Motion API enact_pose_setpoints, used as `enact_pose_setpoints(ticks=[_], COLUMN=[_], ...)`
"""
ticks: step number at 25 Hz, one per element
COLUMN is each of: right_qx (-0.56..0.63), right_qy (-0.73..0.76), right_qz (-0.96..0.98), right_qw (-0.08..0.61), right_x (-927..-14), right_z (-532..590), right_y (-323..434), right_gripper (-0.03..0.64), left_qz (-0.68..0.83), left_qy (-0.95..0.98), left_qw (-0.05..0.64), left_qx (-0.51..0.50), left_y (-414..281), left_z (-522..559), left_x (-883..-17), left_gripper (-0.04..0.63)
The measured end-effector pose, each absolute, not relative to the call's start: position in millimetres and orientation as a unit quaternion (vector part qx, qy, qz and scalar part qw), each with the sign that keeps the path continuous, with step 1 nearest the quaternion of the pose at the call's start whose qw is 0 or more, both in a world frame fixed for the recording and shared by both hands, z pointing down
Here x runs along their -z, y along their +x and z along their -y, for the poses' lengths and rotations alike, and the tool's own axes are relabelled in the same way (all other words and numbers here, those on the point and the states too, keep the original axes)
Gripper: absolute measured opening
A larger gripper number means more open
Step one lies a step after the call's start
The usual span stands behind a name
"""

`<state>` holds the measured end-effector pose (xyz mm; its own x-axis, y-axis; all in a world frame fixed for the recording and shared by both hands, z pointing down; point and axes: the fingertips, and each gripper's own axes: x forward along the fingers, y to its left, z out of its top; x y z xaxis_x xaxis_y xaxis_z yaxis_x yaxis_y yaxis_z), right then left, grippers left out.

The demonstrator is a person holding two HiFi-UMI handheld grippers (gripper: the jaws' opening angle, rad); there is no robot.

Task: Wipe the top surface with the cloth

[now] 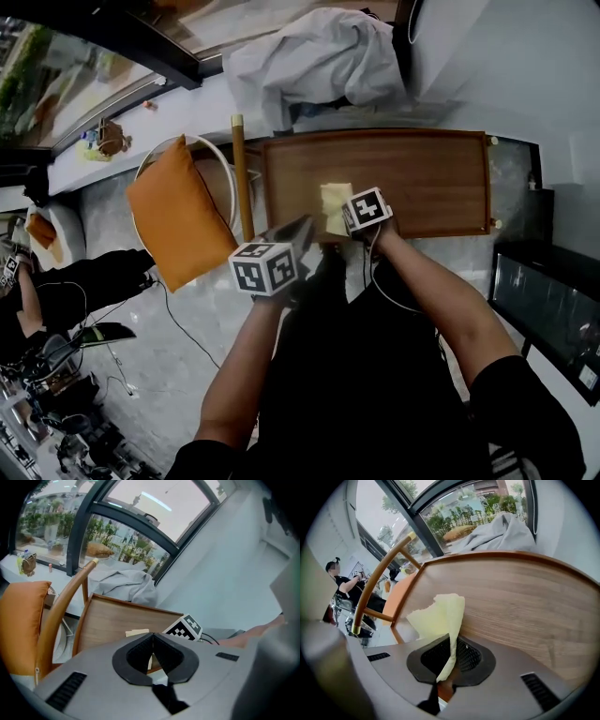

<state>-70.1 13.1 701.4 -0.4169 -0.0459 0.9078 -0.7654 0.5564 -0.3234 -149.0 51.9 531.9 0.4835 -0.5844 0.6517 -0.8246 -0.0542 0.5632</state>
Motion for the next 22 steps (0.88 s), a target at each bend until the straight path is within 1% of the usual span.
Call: enact_pose_setpoints(ticks=[22], right_qx=[-0.413], right_qy=[0.443], right_qz=[0.650], right_qw=[0.461], right_x=[-684], right_z=[46], right_y=[216], right_gripper=[0.034], left_qz=[0.385], left_qy=[0.777], left_qw=[0.474], left_qx=[-0.156], left_y=[40], left_z=[18], left_x=[-540], left_gripper=[0.012])
